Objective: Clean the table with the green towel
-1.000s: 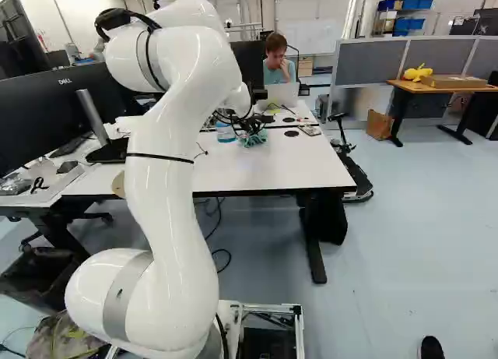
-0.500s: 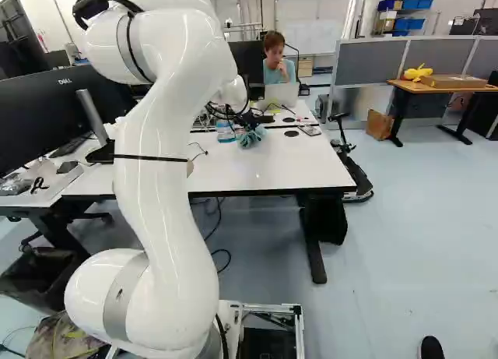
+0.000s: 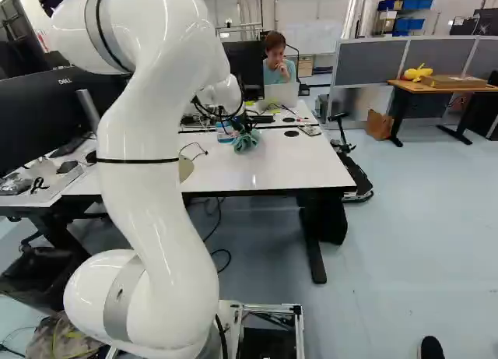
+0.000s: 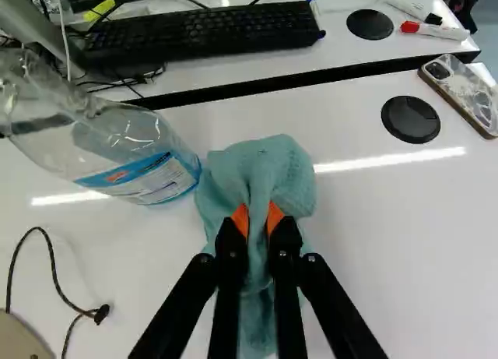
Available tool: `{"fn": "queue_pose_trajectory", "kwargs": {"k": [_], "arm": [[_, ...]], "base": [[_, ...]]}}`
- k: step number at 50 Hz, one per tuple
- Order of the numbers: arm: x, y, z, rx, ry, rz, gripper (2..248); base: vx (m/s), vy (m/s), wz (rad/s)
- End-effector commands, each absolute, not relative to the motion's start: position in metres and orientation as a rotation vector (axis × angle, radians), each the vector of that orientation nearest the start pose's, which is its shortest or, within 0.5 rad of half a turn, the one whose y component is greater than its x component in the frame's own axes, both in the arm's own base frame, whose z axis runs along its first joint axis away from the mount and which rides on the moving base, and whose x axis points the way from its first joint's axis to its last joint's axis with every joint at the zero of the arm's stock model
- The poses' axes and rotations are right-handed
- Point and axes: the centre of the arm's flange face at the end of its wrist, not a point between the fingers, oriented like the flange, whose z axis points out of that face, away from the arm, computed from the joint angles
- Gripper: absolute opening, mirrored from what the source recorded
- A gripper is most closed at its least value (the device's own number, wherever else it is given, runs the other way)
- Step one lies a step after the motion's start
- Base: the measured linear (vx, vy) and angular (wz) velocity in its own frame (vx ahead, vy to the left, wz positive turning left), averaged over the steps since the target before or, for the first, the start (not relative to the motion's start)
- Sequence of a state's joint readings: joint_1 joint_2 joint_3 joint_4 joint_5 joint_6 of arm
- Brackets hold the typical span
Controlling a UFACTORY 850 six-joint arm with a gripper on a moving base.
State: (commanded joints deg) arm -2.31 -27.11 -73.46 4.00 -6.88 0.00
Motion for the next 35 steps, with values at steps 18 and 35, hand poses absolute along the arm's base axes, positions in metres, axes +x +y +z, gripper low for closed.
{"fn": "queue_pose_trajectory", "kwargs": {"k": [18, 35], "arm": [[0.613, -0.013, 0.459, -2.944, 0.130, -1.020, 46], [0.580, -0.001, 0.461, -2.949, 0.103, -0.991, 46]], "base": [[0.000, 0.000, 0.000], [0.000, 0.000, 0.000]]}}
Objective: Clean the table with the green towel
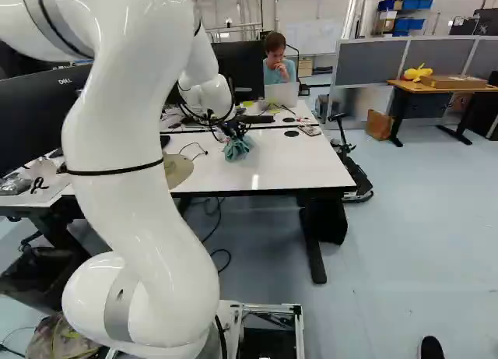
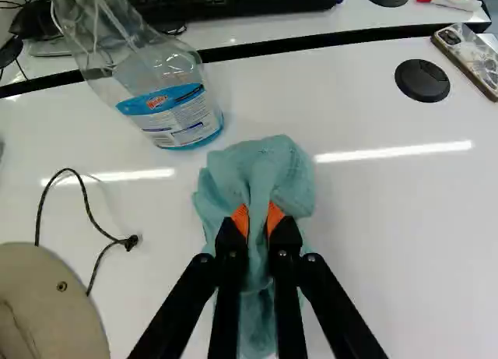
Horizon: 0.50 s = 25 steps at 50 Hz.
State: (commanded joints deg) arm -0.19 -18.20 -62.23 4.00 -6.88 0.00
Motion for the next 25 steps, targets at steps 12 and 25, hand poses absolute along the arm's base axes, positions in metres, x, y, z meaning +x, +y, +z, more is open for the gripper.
{"fn": "queue_pose_trajectory", "kwargs": {"k": [12, 25], "arm": [[0.560, 0.005, 0.462, -2.951, 0.086, -0.976, 46], [0.558, 0.006, 0.462, -2.951, 0.084, -0.974, 46]], "base": [[0.000, 0.000, 0.000], [0.000, 0.000, 0.000]]}}
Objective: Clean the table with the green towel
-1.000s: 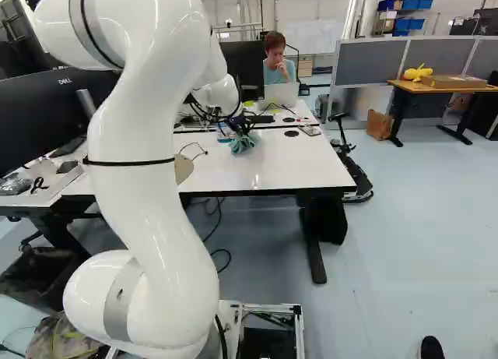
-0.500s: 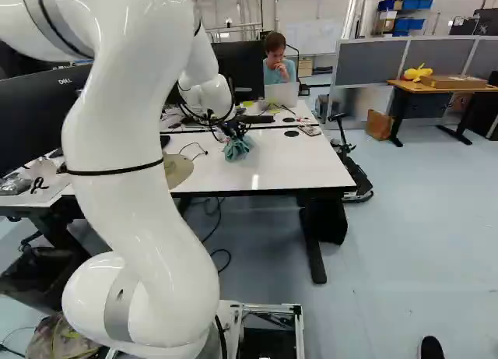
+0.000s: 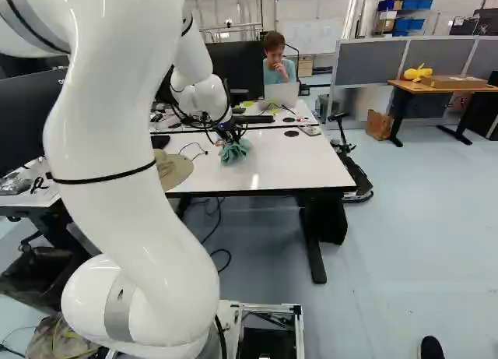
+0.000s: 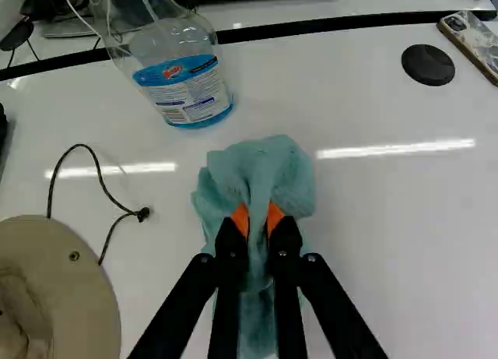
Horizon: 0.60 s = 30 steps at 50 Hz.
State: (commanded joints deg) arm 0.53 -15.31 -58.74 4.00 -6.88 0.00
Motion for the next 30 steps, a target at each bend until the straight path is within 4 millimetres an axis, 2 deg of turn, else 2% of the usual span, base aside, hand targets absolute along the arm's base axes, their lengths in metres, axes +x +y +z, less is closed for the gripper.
{"fn": "queue_pose_trajectory", "kwargs": {"k": [30], "arm": [[0.5579, 0.0059, 0.4619, -2.951, 0.084, -0.975, 46]], "base": [[0.000, 0.000, 0.000]]}}
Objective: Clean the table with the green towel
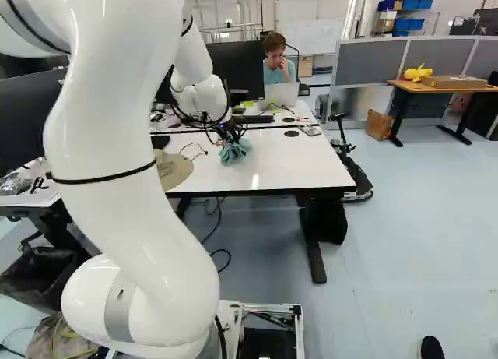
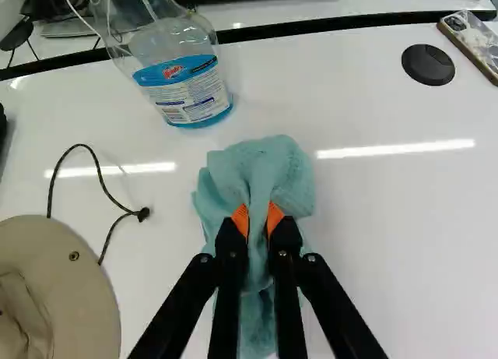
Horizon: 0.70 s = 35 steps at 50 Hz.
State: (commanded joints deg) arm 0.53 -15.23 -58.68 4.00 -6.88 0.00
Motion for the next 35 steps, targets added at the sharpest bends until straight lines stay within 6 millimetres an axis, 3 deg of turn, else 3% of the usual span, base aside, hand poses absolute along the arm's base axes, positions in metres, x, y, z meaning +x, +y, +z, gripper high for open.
{"fn": "queue_pose_trajectory", "kwargs": {"k": [11, 23, 35], "arm": [[0.549, 0.006, 0.472, -2.943, 0.083, -0.997, 46], [0.524, 0.007, 0.487, -2.932, 0.079, -1.026, 46], [0.500, 0.007, 0.488, -2.934, 0.079, -1.018, 46]], "base": [[0.000, 0.000, 0.000], [0.000, 0.000, 0.000], [0.000, 0.000, 0.000]]}}
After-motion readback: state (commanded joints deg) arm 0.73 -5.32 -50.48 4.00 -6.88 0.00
